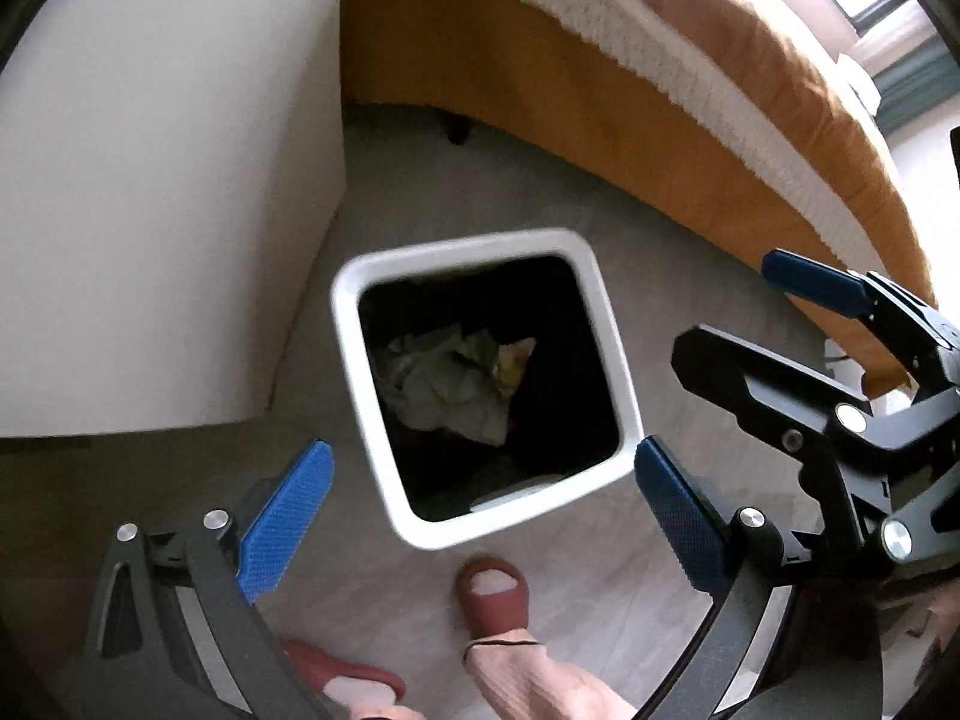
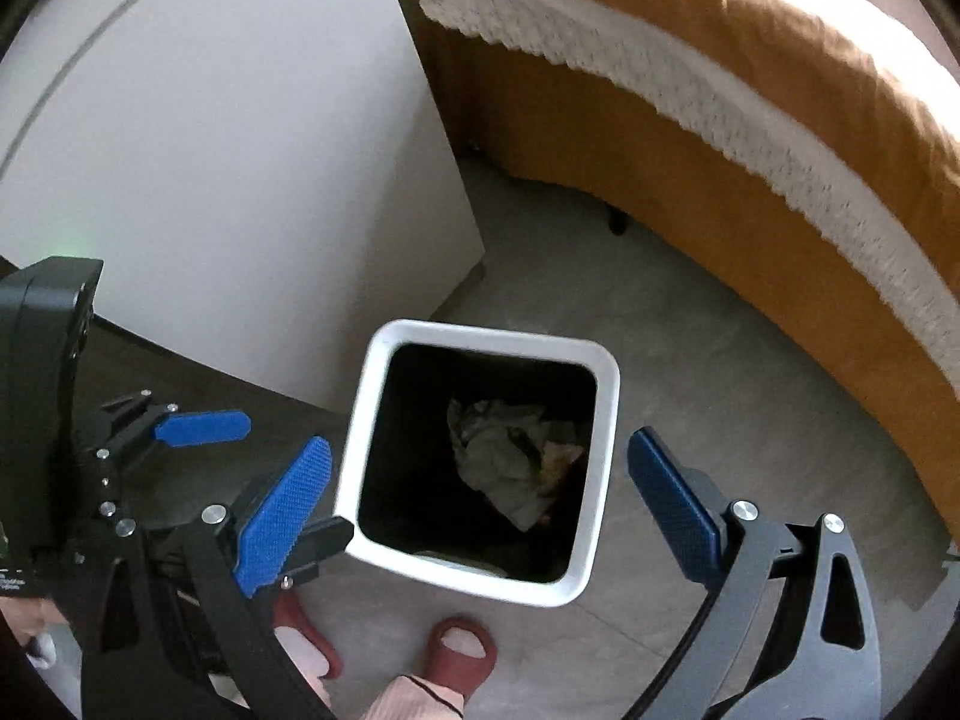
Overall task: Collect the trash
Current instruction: 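Move both open tools back toward the trash pile on the desk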
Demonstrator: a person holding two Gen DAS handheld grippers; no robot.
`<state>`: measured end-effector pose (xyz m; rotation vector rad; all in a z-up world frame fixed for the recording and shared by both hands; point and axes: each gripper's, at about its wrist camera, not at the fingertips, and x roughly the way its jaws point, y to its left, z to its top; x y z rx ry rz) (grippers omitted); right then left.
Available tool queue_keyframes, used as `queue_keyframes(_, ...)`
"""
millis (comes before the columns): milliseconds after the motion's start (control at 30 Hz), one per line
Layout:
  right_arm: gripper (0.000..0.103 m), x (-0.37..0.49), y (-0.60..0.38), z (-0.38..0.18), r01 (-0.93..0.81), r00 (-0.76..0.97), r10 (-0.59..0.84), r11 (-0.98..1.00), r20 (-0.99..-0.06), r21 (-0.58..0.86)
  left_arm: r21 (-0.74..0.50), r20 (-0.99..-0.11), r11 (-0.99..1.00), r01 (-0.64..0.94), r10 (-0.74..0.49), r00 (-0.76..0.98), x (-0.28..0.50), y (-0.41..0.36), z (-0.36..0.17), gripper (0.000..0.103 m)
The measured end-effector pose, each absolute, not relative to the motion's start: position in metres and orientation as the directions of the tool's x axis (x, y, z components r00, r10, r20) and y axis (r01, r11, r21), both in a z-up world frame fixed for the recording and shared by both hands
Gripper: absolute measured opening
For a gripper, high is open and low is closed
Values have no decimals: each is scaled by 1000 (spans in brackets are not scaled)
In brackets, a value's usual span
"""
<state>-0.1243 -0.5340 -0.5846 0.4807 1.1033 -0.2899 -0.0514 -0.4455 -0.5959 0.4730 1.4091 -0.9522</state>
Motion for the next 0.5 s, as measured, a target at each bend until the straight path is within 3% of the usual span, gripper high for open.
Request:
queue_keyframes(233, 99, -123, -528, -496, 454, 479, -52, 869, -876, 197, -240, -931, 529, 814, -362, -40, -51, -445, -495, 98)
queue_keyframes(500, 99, -119, -500, -351, 404, 632, -132, 897, -763, 180, -249, -865, 525, 814, -499, 57, -48, -414, -353, 98)
